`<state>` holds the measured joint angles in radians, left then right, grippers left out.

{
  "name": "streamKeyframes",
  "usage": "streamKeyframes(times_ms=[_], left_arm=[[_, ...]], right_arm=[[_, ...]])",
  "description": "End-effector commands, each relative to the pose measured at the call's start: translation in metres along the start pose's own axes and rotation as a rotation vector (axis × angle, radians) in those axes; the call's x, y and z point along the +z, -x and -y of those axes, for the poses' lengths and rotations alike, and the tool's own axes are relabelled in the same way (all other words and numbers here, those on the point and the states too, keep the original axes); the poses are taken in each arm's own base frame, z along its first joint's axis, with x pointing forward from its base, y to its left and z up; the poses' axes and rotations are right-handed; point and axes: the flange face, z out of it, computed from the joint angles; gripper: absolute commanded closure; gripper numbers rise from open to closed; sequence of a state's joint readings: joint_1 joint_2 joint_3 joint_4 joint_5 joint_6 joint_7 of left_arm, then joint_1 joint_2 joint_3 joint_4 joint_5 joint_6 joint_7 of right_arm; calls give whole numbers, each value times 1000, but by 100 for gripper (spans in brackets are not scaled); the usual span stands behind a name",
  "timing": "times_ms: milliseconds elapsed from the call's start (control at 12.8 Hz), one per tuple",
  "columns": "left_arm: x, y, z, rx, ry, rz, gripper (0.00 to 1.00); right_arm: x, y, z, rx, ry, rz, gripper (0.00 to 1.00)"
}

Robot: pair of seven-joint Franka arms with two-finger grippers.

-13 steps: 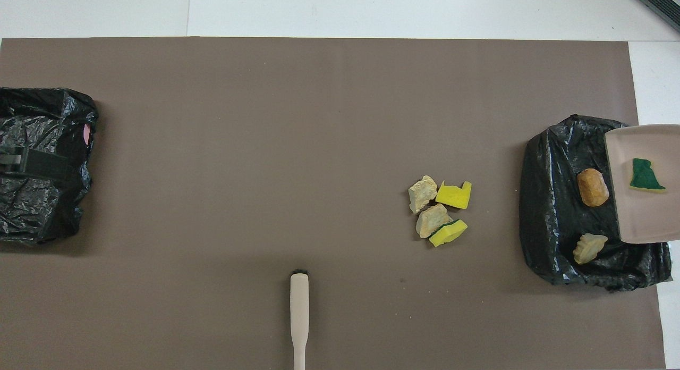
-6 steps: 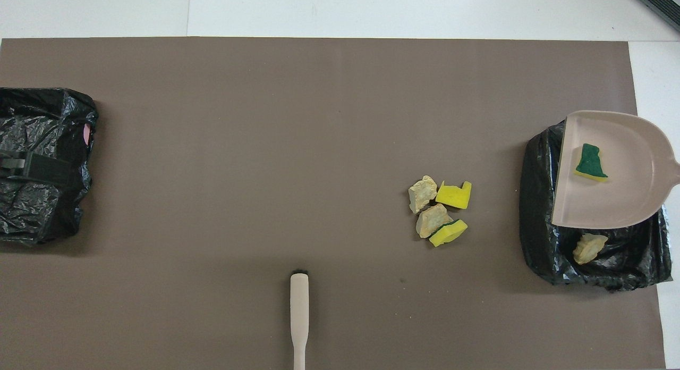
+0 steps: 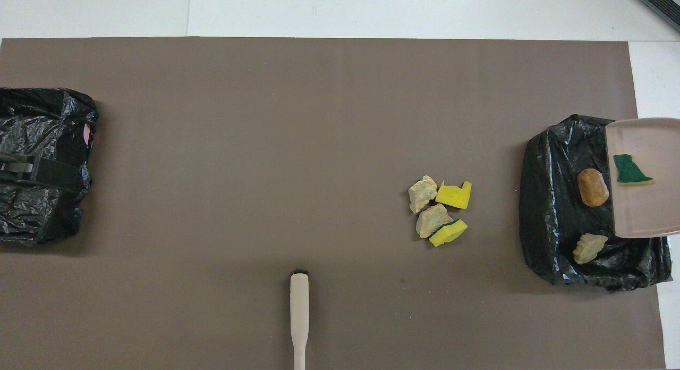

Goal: Sweep and dump trash in bin
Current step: 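Tilt the dustpan over the black bag with the right gripper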

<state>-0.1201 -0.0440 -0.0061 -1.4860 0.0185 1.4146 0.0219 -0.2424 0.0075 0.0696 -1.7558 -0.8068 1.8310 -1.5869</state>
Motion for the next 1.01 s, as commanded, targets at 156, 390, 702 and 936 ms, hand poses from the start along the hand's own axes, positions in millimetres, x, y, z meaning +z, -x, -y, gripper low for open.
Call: streamKeyframes(times_ms=[156,390,702,936], left_arm=[[-3,0,11,-12,-18,12,0],[-3,2,16,-21,-17,14,0],[-2,3,26,-33,-13,26,0],[1,-1,26,-30,-11,36,0]], right_arm=[[-11,-7,1,-73,8,81,100],[-33,13,6,-60,0,93,100],[-91,-4,8,42,-28,24,100],[-119,-49,5,177,-8,-140,100]])
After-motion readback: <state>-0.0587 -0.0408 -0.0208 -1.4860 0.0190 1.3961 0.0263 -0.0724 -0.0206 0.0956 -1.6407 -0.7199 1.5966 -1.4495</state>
